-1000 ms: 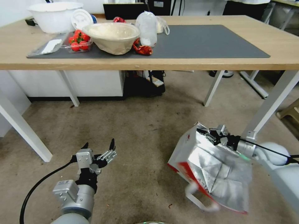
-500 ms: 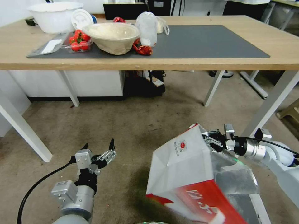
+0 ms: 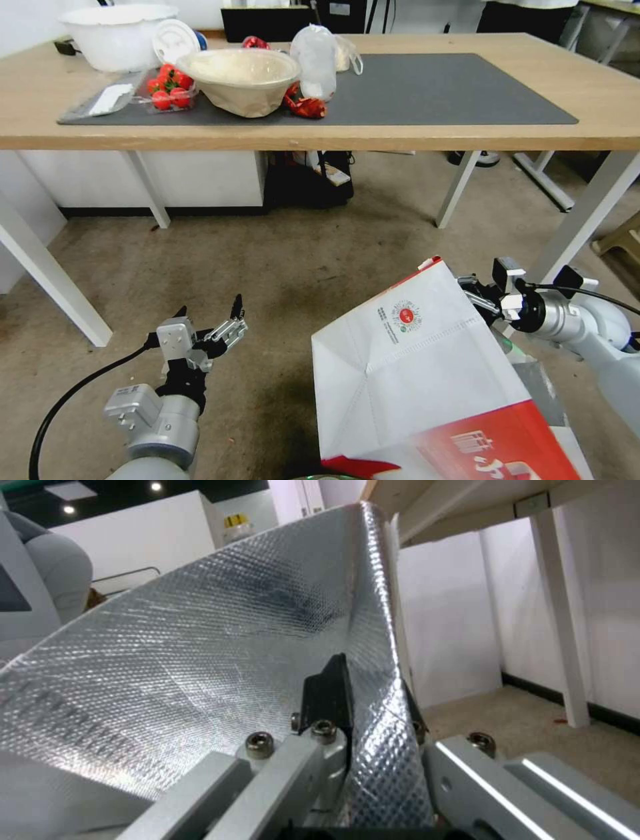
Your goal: Pick up the food delivery bag from the floor and place it on the table.
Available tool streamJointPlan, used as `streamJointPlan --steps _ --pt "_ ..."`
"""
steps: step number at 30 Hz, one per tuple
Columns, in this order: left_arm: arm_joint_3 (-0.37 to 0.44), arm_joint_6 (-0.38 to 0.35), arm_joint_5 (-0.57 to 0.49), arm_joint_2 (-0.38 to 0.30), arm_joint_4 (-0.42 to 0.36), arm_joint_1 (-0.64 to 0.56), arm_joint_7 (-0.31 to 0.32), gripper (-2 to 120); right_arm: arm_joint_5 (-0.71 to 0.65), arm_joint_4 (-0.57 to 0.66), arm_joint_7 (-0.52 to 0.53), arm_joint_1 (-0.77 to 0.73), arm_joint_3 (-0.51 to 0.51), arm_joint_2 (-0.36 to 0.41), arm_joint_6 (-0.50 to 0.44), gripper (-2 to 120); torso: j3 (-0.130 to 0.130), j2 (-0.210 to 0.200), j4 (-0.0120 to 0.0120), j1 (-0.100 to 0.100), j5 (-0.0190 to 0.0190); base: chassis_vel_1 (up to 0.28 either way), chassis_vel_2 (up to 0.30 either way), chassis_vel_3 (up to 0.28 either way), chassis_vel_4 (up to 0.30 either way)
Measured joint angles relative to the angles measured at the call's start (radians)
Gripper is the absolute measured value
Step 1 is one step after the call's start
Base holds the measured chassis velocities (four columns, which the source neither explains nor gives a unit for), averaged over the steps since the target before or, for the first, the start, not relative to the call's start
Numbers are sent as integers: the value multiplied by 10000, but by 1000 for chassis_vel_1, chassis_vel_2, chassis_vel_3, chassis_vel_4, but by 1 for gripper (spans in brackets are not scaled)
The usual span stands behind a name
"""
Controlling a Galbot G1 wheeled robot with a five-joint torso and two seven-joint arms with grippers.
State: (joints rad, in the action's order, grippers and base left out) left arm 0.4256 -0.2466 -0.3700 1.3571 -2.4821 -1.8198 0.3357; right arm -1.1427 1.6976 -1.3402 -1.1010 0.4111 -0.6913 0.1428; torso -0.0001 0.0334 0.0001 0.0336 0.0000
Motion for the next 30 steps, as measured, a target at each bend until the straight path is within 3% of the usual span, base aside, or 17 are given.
streamJointPlan --steps 30 --pt "93 182 94 70 -173 -231 -57 100 -3 451 -165 -104 123 -78 109 0 35 40 0 1 0 0 0 0 0"
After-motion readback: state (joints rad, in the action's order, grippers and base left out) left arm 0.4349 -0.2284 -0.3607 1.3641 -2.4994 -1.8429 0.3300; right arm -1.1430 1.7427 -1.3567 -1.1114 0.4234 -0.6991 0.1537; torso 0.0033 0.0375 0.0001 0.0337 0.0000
